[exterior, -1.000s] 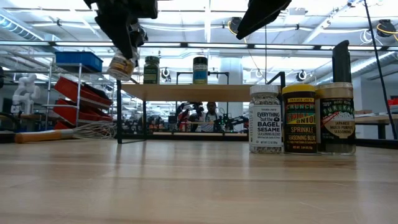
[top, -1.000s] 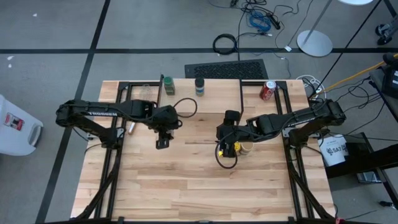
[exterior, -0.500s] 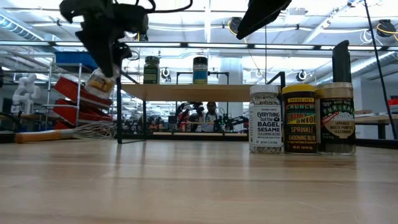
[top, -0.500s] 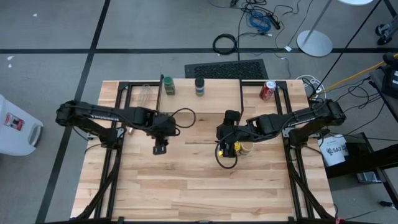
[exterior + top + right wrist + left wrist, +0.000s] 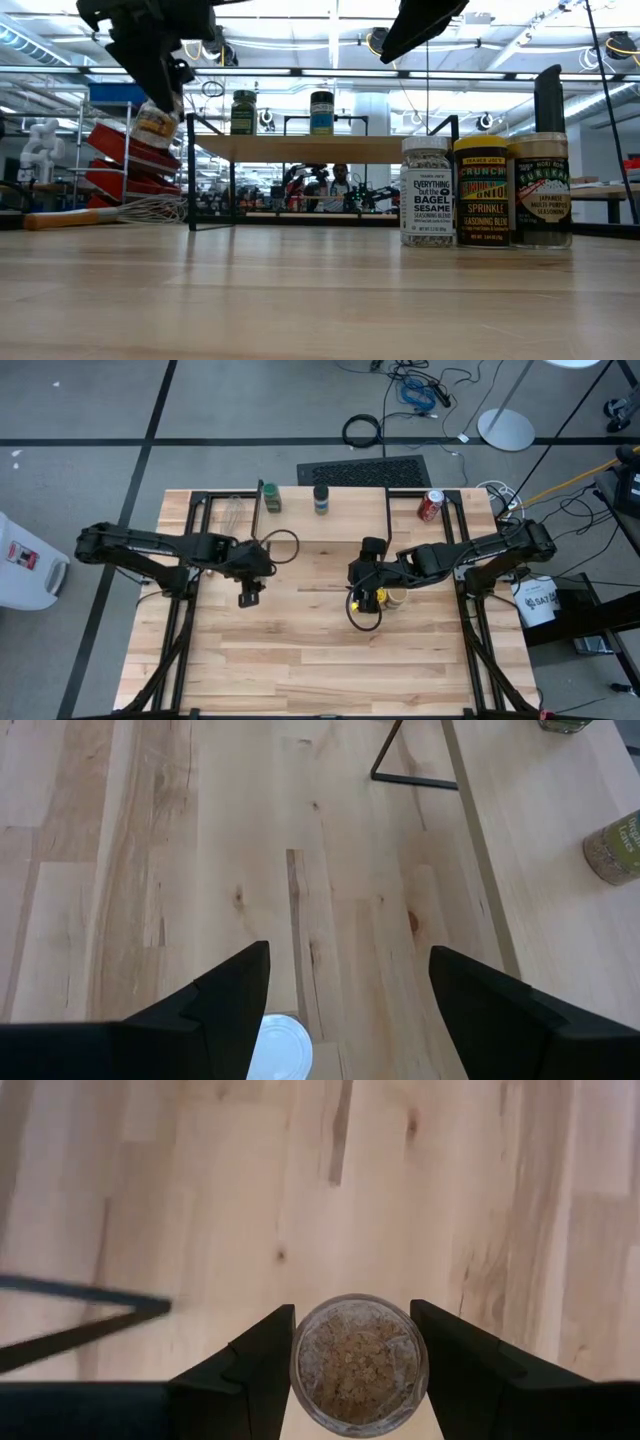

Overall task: Shelf spices
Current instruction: Remove the brown seasoning bottle from the shelf

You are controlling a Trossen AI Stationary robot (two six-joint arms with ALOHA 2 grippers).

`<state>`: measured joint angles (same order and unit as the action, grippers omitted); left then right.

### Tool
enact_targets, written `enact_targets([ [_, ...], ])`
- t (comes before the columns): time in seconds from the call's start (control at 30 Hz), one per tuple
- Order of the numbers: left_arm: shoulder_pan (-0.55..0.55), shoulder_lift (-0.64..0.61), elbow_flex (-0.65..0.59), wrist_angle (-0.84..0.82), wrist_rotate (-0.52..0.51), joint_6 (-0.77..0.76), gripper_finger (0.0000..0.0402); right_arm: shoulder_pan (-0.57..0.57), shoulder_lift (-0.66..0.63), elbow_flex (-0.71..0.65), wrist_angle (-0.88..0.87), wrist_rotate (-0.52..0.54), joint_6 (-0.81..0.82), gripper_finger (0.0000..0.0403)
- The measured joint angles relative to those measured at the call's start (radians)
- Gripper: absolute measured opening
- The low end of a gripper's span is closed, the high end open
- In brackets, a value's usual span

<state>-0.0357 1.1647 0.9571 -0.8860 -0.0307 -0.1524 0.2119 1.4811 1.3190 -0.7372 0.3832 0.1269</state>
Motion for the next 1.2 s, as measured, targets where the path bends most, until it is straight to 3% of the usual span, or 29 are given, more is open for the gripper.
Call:
enact_targets([
  [0.37,0.000,-0.188,-0.178,0.123,-0.009,-0.045,0.0196,0.000,0.000,0.000,0.000,0.000,0.003,0.0263],
  [0.67,-0.008,-0.199,-0.268,0.175,-0.027,-0.080,0.0196,0.000,0.000,0.000,0.004,0.000,0.005,0.0263],
  [1.0,-0.111,-0.199,-0.411,0.353,-0.031,-0.196,0.0196,0.000,0.000,0.000,0.006,0.000,0.019,0.0263],
  [1.2,-0.159,-0.199,-0.455,0.421,-0.095,-0.229,0.0196,0.000,0.000,0.000,0.008,0.000,0.019,0.0263],
])
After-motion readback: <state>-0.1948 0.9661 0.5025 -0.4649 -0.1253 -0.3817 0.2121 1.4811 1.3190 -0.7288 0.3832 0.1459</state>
